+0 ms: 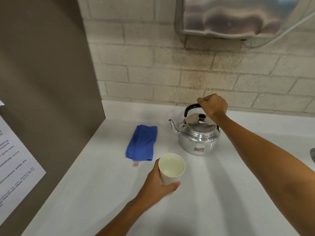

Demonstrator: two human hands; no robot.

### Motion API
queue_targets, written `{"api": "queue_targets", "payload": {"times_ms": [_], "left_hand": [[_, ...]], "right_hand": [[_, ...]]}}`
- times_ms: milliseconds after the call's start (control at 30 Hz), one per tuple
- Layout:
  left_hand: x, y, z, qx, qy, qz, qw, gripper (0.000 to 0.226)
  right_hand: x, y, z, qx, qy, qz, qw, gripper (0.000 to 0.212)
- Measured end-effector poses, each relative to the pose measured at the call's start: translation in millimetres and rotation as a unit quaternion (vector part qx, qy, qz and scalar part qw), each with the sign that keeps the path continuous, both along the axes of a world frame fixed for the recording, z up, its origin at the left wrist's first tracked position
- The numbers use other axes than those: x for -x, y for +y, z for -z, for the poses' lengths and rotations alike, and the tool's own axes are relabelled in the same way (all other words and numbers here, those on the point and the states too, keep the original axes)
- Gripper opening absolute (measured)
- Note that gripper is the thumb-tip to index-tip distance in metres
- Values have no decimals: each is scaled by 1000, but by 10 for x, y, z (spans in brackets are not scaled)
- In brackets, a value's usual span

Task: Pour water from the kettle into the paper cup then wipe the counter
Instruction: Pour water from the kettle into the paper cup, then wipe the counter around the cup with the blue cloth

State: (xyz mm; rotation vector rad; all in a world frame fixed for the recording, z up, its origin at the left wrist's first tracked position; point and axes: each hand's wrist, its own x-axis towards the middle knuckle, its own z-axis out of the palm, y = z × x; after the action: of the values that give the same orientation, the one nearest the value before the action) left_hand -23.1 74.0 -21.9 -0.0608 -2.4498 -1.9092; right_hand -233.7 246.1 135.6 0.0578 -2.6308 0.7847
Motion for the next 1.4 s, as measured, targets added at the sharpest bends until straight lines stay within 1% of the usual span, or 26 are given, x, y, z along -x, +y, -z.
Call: {"api": "queue_targets", "payload": {"times_ms": [300,367,433,500,533,633,667,700,733,800,867,900,1000,1067,1167,1267,1333,1400], "left_hand": [[6,-4,20,1,2,3,1000,66],[6,3,18,2,0,4,1000,66],[-6,8,11,0,0,6,1000,66],[-30,-10,-7,-1,0,9,1000,68],[-49,-40,-21,0,1,14,1000,70],[-169,-249,-49,23,0,37,999,84],[-221,-356,-56,35,-2,38,999,88],[-263,-477,-76,46,1,31,998,87],[-282,-603,-109,60,11,15,998,84],[-226,-829,-213,95,42,-31,994,72],[-53,-974,-330,124,69,-82,986,59],[61,-1011,-381,129,74,-102,984,53],[428,-985,-451,160,84,-117,977,39],[668,-910,-425,207,97,-114,967,36],[960,-779,-348,299,79,-125,943,41],[1182,-711,-211,420,36,-106,901,52],[1298,-702,-123,462,-1,-92,882,56],[1381,-684,-35,474,-42,-81,876,58]], "right_hand": [[66,33,79,28,-4,7,1000,45],[39,47,82,15,-6,1,1000,42],[-30,45,71,-16,25,-3,1000,39],[-137,57,80,-16,85,-4,996,28],[-227,68,89,7,114,-3,993,26],[-637,125,234,126,198,19,972,33],[-810,153,341,151,209,17,966,34],[-982,180,484,154,201,11,967,34],[-1141,201,645,137,173,2,975,35],[-1408,223,998,73,69,-14,995,37],[-1618,199,1305,14,-27,-27,999,40],[-1696,171,1423,-18,-50,-36,998,44],[-1828,85,1656,-117,-98,-50,987,56],[-1840,67,1735,-149,-128,-46,979,62],[-1844,68,1768,-156,-148,-43,976,65],[-1847,65,1772,-162,-148,-39,975,66],[-1848,62,1772,-162,-151,-37,975,66],[-1846,58,1773,-161,-153,-35,974,66]]}}
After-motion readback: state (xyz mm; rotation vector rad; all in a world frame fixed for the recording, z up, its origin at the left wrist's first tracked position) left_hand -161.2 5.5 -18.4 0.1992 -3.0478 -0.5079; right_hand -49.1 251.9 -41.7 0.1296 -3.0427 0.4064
